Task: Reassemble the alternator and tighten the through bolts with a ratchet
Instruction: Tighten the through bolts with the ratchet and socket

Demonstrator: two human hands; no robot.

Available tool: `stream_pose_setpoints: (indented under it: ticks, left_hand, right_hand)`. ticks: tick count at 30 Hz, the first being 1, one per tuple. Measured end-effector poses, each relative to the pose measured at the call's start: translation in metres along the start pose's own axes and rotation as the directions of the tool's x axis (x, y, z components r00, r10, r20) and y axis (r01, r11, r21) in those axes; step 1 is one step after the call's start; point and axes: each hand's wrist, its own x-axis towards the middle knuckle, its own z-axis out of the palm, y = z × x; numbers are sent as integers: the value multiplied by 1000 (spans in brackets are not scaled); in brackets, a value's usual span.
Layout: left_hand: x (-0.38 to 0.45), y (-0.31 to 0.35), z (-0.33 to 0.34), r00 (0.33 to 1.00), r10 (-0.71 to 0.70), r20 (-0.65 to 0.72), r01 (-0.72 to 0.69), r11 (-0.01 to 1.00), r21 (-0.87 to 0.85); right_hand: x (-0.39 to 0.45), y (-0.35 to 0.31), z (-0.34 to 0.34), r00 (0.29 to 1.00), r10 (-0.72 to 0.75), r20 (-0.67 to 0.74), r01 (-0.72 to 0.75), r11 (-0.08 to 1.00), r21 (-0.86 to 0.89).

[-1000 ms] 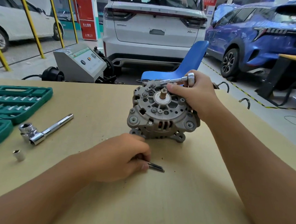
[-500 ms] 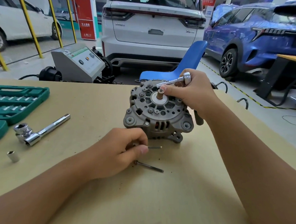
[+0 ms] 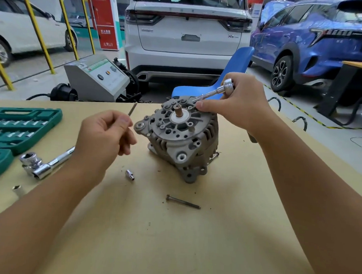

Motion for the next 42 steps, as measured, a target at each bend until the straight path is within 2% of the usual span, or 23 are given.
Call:
stream_pose_setpoints:
  ticks: [2,5,12,15,19,23,25,28,30,39,42]
  left_hand:
    - [-5,6,-5,985,167,33,-170,982,87]
    - [-18,19,6,900,404,161,-431,880,199]
    - [-24,34,32,811,477,340,-573,767,289]
    - [-14,40,35,786,430,443,-581,759,294]
    - [-10,44,44,765,463,447,-603,757,250]
    - [-13,42,48,810,440,388,-524,839,142]
    - [-13,45,45,814,394,427,-481,869,115]
    - [-6,53,39,747,372,551,-532,832,159]
    - [-3,57,39,735,361,573,-542,821,177]
    - [-9,49,53,836,378,398,-468,870,155]
    - [-14,44,56,867,370,334,-418,905,81]
  right_hand:
    - [1,-2,0,1000,-8,12,8,999,-39]
    - [1,-4,1,999,18,28,-17,999,-42]
    - [-1,-10,5,998,62,-5,-62,997,-44]
    - [-1,-9,6,996,89,10,-89,996,-33]
    - [0,-8,7,995,98,20,-99,995,15]
    - [-1,-8,8,996,84,15,-84,996,23]
    - [0,-8,9,996,90,12,-90,996,10]
    - [-1,-8,10,995,96,7,-96,995,9]
    - [-2,-8,11,997,76,6,-76,997,26]
    - [-4,-5,12,999,53,3,-53,996,70]
    - [-1,-3,14,997,74,-11,-74,997,25]
